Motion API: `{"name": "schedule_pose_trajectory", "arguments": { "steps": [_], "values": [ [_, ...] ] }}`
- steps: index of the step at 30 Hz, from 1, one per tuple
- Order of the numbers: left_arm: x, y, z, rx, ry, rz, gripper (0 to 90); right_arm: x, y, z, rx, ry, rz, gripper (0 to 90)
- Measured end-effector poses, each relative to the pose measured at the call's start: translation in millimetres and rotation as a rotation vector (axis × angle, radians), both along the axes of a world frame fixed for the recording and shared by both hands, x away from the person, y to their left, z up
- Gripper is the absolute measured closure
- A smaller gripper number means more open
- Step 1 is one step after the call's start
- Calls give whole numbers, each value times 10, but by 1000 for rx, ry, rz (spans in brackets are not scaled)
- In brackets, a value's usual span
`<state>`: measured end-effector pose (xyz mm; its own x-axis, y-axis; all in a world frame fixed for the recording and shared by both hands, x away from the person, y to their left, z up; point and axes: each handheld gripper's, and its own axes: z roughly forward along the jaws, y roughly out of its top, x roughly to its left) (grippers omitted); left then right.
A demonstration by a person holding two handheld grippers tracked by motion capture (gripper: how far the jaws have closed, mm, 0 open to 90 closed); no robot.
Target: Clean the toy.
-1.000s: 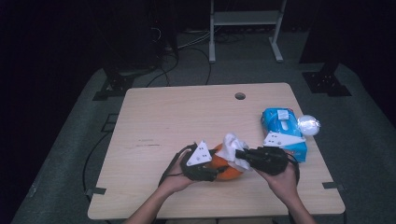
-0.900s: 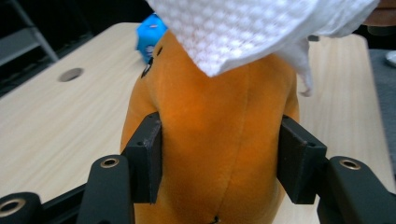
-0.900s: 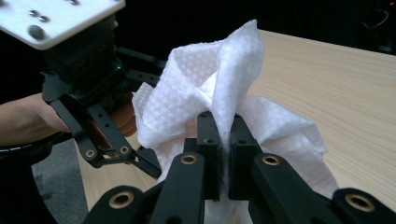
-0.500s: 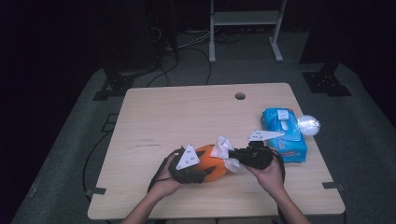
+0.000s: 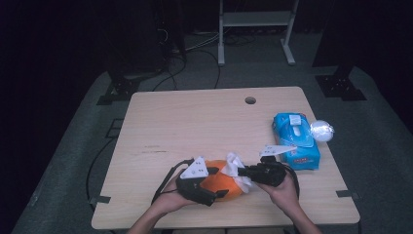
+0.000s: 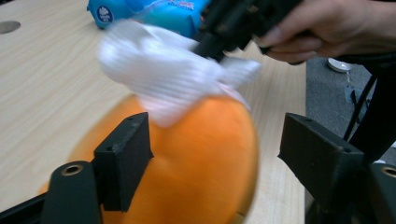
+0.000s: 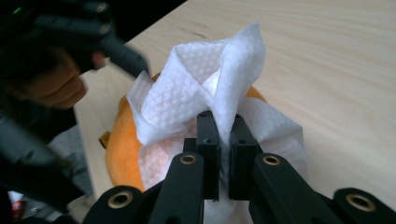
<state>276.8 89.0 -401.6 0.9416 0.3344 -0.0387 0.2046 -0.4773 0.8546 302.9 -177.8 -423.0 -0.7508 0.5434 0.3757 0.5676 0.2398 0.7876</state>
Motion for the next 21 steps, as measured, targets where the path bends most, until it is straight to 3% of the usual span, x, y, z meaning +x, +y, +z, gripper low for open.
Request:
{"name": "schedule_pose_trajectory", "arguments": {
  "steps": [2,7,8,9,13,18,21],
  "values": [
    [81,-19,24,15,3,-4,225,-39,-22,-9,0,-1,14,849],
    [235,-87,68,-16,46,-39,214,-120,-30,-12,-24,-9,58,847],
    [258,-108,73,-9,48,-50,215,-132,-35,-12,-27,-14,62,846],
    [281,-135,67,25,30,-59,221,-139,-57,-10,-25,-15,64,846],
    [364,-148,-13,64,56,-78,233,-140,-182,-21,7,-5,53,847],
    [404,-106,-76,65,111,-73,240,-159,-379,-16,6,-4,12,847],
    [380,-95,-107,79,103,-66,241,-177,-510,-18,-1,-5,-15,846]
  ]
}}
